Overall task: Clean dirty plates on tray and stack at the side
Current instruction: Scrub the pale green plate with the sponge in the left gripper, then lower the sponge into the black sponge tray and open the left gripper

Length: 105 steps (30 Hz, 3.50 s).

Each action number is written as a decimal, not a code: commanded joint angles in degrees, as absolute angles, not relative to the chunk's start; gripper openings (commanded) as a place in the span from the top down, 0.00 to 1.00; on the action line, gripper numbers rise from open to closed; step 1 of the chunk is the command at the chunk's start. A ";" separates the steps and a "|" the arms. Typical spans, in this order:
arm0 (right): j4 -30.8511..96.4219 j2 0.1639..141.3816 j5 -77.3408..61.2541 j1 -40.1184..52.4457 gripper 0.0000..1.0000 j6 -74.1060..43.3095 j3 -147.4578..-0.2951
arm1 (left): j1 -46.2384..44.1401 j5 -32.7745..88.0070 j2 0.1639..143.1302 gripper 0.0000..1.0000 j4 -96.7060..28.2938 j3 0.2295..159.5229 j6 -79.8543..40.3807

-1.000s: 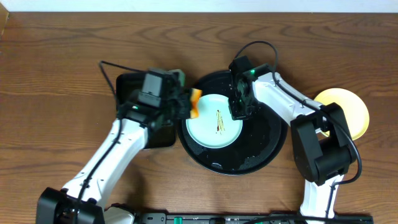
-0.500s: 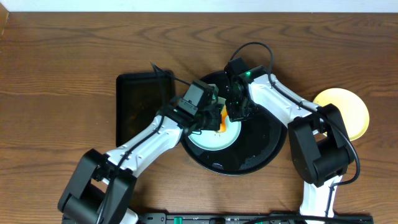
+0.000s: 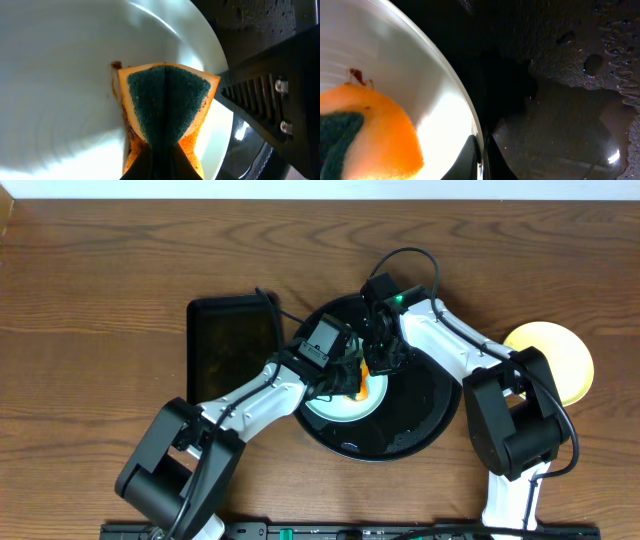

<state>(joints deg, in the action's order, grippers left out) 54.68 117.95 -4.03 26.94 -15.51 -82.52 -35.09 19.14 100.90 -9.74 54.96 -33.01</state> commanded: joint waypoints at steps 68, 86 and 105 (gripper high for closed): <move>52.31 117.38 -3.49 27.83 0.99 -15.86 -78.89 | -3.38 12.91 92.71 0.92 -29.65 54.87 -15.57; 52.53 117.38 -3.49 27.83 0.99 -15.84 -78.87 | 10.31 50.37 107.00 0.92 -22.59 54.87 -3.03; 53.21 117.38 -3.46 27.83 0.99 -15.81 -78.89 | 15.25 36.29 95.92 0.93 -25.17 54.89 -6.48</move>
